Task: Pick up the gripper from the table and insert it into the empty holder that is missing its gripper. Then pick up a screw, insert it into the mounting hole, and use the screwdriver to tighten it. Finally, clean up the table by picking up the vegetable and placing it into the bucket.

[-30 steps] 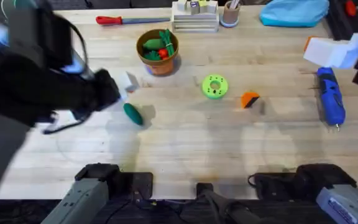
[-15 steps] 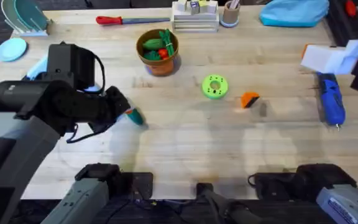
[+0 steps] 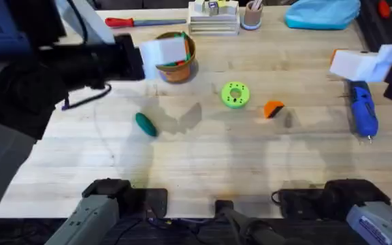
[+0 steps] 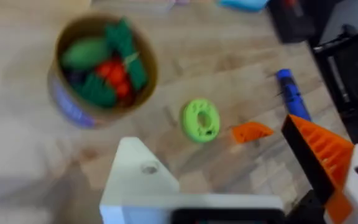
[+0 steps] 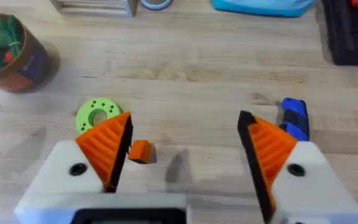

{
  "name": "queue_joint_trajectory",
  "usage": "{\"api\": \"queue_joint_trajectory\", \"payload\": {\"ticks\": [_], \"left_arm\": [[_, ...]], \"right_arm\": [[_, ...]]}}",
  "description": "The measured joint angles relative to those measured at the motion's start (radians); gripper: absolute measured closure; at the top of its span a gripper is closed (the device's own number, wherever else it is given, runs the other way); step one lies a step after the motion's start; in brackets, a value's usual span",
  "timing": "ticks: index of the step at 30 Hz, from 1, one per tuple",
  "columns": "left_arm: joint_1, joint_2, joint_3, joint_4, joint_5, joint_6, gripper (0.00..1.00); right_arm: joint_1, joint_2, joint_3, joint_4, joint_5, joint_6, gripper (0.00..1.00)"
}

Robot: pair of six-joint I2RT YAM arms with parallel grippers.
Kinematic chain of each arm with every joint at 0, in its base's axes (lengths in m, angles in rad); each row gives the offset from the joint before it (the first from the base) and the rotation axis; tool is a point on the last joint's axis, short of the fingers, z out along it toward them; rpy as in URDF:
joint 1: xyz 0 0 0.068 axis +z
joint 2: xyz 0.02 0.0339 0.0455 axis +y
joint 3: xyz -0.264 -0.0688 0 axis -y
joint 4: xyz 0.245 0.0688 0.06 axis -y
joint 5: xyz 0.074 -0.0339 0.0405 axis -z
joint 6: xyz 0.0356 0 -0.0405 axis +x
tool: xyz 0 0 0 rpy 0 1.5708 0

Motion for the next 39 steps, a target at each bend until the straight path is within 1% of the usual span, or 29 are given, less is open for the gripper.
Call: {"api": "queue_joint_trajectory", "payload": {"ticks": [2, 3, 8, 10, 12, 15, 18, 20, 21, 23, 26, 29, 35, 37, 39], "left_arm": [[0.0, 0.0, 0.003, 0.058, 0.035, 0.012, 0.006], [0.0, 0.0, 0.005, 0.067, 0.047, 0.012, 0.006], [0.0, 0.0, 0.005, 0.064, 0.079, -0.014, 0.006], [0.0, 0.0, 0.005, 0.064, 0.075, -0.021, 0.007], [0.0, 0.0, 0.005, 0.067, 0.053, -0.023, 0.006], [0.0, 0.0, 0.005, 0.112, 0.015, -0.018, 0.007], [-0.011, -0.004, 0.005, 0.174, -0.019, 0.045, 0.006], [-0.02, -0.016, 0.005, 0.208, -0.032, 0.103, 0.007], [-0.024, -0.027, 0.005, 0.217, -0.041, 0.133, 0.007], [-0.03, -0.056, 0.005, 0.215, -0.059, 0.171, 0.006], [-0.039, -0.132, -0.006, 0.212, -0.09, 0.207, 0.006], [-0.051, -0.249, -0.05, 0.21, -0.111, 0.226, 0.006], [-0.073, -0.517, -0.197, 0.214, -0.143, 0.245, 0.007], [-0.073, -0.585, -0.257, 0.233, -0.154, 0.247, 0.008], [-0.073, -0.644, -0.33, 0.274, -0.161, 0.248, 0.007]], "right_arm": [[0.0, 0.0, 0.0, 0.0, 0.0, 0.0, 0.01], [0.0, 0.0, 0.0, 0.0, 0.0, 0.0, 0.01], [0.0, 0.0, 0.0, 0.0, 0.0, 0.0, 0.011], [0.0, 0.0, 0.0, 0.0, 0.0, 0.0, 0.01], [0.0, 0.0, 0.0, 0.0, 0.0, 0.0, 0.01], [0.0, 0.0, 0.0, 0.0, 0.0, 0.0, 0.01], [0.0, 0.0, 0.0, 0.0, 0.0, 0.0, 0.009], [0.0, 0.0, 0.0, 0.0, 0.0, 0.0, 0.01], [0.0, 0.0, 0.0, 0.0, 0.0, 0.0, 0.01], [0.0, 0.0, 0.0, 0.0, 0.0, 0.0, 0.01], [0.0, 0.0, 0.0, 0.0, 0.0, 0.0, 0.01], [0.0, 0.0, 0.0, 0.0, 0.0, 0.0, 0.01], [0.0, 0.0, 0.0, -0.001, 0.0, 0.0, 0.01], [0.0, 0.0, 0.0, 0.0, 0.0, 0.0, 0.009], [0.0, 0.0, 0.0, 0.0, 0.0, 0.0, 0.01]]}}
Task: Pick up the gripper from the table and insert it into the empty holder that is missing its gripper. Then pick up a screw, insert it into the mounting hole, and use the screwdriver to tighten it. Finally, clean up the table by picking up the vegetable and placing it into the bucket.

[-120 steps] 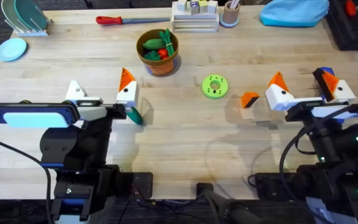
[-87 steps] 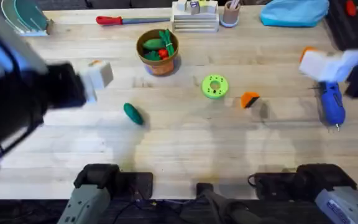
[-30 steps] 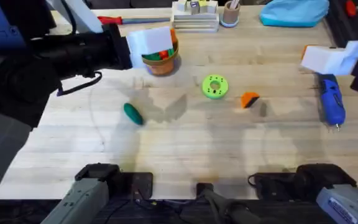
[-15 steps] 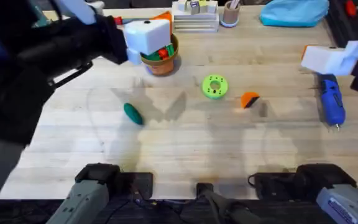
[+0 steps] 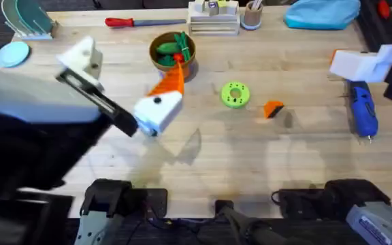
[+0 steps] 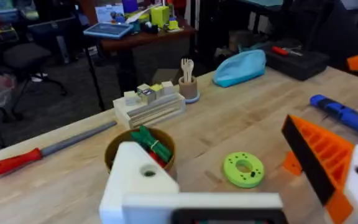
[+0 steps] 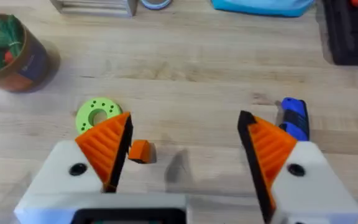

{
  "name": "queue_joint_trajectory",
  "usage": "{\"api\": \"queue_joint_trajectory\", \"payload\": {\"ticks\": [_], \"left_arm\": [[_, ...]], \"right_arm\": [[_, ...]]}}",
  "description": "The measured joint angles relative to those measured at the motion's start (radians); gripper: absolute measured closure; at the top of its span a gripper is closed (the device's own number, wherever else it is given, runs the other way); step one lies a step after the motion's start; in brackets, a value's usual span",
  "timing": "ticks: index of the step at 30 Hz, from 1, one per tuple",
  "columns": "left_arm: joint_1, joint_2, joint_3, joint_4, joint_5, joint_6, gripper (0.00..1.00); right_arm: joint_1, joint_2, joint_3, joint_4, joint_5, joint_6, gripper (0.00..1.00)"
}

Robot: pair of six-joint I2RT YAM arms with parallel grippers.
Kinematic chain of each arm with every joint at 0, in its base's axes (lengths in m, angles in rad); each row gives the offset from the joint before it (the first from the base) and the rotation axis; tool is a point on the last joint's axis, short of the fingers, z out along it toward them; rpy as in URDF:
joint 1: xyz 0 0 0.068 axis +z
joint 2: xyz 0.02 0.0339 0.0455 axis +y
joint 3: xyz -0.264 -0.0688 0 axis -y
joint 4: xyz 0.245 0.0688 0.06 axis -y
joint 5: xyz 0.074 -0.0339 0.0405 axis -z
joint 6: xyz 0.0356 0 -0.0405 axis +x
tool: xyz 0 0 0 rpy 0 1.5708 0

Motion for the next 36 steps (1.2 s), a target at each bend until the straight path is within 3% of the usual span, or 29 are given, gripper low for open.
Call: {"api": "queue_joint_trajectory", "payload": {"ticks": [14, 20, 25, 36], "left_arm": [[0.0, -0.252, -0.496, 0.457, 0.038, -0.027, 0.008], [-0.011, -0.282, -0.535, 0.432, 0.055, -0.075, 0.008], [-0.027, -0.287, -0.535, 0.253, 0.057, -0.093, 0.008], [-0.028, -0.284, -0.535, 0.251, 0.059, -0.095, 0.008]], "right_arm": [[0.0, 0.0, 0.0, 0.0, 0.0, 0.0, 0.011], [0.0, 0.0, 0.0, 0.0, 0.0, 0.0, 0.01], [0.0, 0.0, 0.0, 0.0, 0.0, 0.0, 0.01], [0.0, 0.0, 0.0, 0.0, 0.0, 0.0, 0.01]]}}
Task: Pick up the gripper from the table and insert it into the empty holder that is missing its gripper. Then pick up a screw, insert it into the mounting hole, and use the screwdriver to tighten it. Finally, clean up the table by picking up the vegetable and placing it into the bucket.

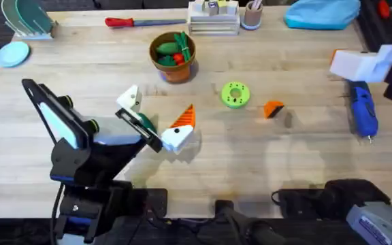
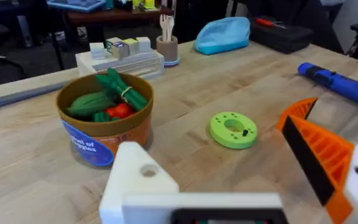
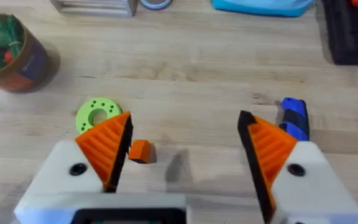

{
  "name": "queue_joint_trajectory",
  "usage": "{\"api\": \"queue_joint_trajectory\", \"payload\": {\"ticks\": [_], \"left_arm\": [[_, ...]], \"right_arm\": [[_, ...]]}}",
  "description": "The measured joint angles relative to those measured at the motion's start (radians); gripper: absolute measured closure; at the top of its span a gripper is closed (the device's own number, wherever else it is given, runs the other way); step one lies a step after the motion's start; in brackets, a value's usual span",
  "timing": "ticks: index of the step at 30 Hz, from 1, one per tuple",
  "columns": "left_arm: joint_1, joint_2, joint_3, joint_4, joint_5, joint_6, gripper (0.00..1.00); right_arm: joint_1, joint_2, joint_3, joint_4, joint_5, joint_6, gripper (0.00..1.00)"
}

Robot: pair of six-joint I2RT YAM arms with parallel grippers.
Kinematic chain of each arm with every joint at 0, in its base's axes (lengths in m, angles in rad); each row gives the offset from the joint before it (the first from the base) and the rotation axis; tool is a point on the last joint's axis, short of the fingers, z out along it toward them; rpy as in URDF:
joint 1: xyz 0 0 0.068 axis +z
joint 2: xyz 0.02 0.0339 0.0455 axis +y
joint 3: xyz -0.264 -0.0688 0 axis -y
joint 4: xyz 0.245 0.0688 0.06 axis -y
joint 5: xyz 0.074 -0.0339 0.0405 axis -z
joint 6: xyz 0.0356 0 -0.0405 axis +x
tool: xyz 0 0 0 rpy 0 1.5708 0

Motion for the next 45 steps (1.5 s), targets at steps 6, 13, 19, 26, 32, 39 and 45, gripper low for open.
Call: {"api": "queue_joint_trajectory", "payload": {"ticks": [6, 13, 19, 26, 32, 39, 45], "left_arm": [[0.0, 0.0, 0.0, 0.0, 0.0, 0.0, 0.008], [0.0, 0.0, 0.0, 0.0, 0.0, 0.0, 0.008], [0.0, 0.0, 0.0, 0.0, 0.0, 0.0, 0.009], [0.0, 0.0, 0.0, 0.0, 0.0, 0.0, 0.008], [0.0, 0.0, 0.0, 0.0, 0.0, 0.0, 0.007], [0.0, 0.0, 0.0, 0.0, 0.0, 0.0, 0.008], [0.0, 0.0, 0.0, 0.0, 0.0, 0.0, 0.008]], "right_arm": [[0.0, 0.0, 0.0, 0.0, 0.0, 0.0, 0.01], [0.0, 0.0, 0.0, 0.0, 0.0, 0.0, 0.01], [0.0, 0.0, 0.0, 0.0, 0.0, 0.0, 0.011], [0.0, 0.0, 0.0, 0.0, 0.0, 0.0, 0.01], [0.0, 0.0, 0.0, 0.0, 0.0, 0.0, 0.01], [0.0, 0.0, 0.0, 0.004, -0.044, 0.02, 0.01], [0.021, 0.023, 0.001, -0.084, -0.152, 0.031, 0.008]]}}
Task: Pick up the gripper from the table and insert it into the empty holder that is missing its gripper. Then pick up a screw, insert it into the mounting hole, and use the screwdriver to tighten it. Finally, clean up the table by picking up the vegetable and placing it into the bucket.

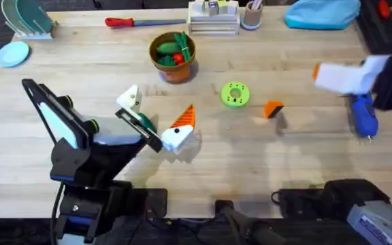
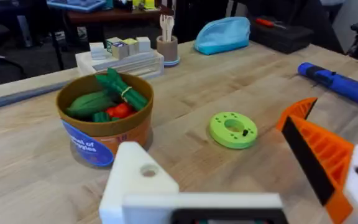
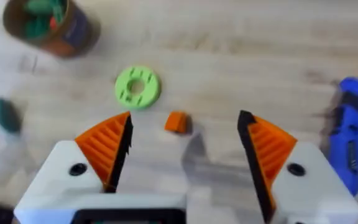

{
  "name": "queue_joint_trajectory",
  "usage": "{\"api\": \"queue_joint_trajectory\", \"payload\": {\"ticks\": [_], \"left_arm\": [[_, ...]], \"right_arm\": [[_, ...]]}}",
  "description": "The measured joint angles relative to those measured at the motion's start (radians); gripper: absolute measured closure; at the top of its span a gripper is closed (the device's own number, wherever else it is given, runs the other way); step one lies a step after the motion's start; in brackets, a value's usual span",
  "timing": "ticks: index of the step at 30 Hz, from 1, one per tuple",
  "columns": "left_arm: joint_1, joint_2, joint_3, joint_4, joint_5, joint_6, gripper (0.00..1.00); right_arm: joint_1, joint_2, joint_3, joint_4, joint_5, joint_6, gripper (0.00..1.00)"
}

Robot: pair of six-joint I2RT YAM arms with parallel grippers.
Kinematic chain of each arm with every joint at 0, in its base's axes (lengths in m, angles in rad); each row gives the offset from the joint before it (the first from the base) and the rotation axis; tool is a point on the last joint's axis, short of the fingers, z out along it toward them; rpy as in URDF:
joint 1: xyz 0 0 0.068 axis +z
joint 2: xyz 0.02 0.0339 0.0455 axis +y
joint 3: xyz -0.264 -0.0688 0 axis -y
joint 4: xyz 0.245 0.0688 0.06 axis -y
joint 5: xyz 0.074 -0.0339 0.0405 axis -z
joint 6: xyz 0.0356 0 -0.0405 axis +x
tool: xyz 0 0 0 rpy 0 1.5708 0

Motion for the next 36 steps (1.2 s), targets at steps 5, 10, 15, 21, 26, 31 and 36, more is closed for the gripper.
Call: {"api": "queue_joint_trajectory", "payload": {"ticks": [5, 10, 15, 21, 26, 31, 36], "left_arm": [[0.0, 0.0, 0.0, 0.0, 0.0, 0.0, 0.009], [0.0, 0.0, 0.0, 0.0, 0.021, 0.0, 0.008], [0.0, 0.0, 0.0, -0.002, 0.096, 0.0, 0.007], [0.0, 0.0, 0.0, -0.013, 0.21, -0.003, 0.007], [0.0, 0.0, 0.0, -0.019, 0.281, -0.003, 0.007], [0.0, 0.0, 0.0, -0.021, 0.31, -0.003, 0.007], [0.0, 0.0, 0.0, -0.022, 0.315, -0.003, 0.007]], "right_arm": [[0.099, 0.077, 0.0, -0.093, -0.005, 0.0, 0.007], [0.196, 0.139, 0.0, -0.087, 0.011, 0.0, 0.007], [0.212, 0.193, 0.0, -0.086, 0.011, 0.0, 0.007], [0.247, 0.236, -0.03, -0.07, 0.06, 0.04, 0.007], [0.289, 0.237, -0.149, 0.035, 0.117, 0.076, 0.007], [0.305, 0.247, -0.229, 0.129, 0.145, 0.104, 0.009], [0.305, 0.294, -0.239, 0.164, 0.195, 0.126, 0.079]]}}
